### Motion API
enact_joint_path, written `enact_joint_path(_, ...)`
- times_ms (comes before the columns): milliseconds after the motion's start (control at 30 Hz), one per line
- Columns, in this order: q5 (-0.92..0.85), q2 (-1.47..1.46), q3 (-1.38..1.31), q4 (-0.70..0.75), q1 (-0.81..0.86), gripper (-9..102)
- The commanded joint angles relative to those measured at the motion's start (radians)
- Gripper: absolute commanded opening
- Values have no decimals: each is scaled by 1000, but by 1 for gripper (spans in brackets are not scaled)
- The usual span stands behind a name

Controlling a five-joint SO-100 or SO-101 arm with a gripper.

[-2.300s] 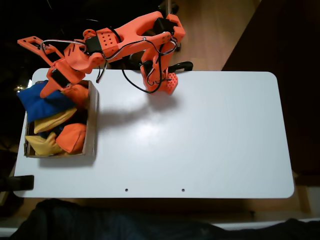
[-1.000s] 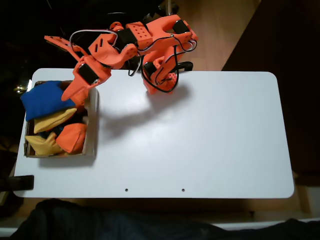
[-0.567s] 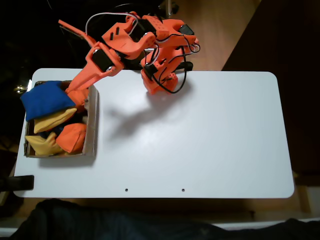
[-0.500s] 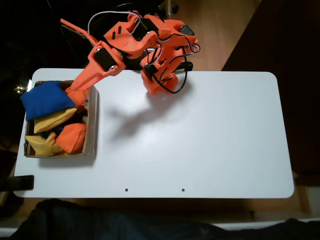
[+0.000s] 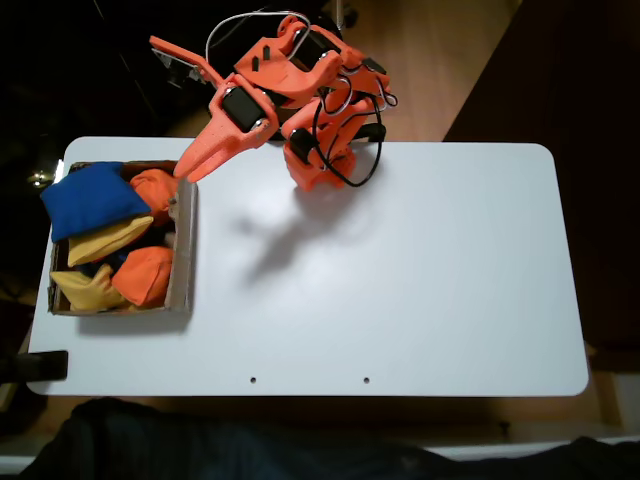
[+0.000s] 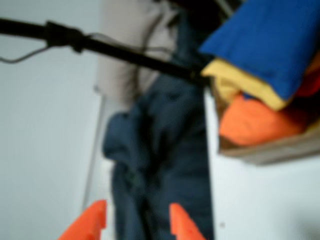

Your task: Grasp a bag and put it in the box.

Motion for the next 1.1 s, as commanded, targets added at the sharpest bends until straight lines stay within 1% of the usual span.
enact_joint_path(0,17,44,6,9,-23,24)
enact_joint_path(300,37,120,46,34,-54,24)
enact_joint_path(833,46,120,60,40,-54,24)
enact_joint_path(1067,46,120,89,20,-37,24)
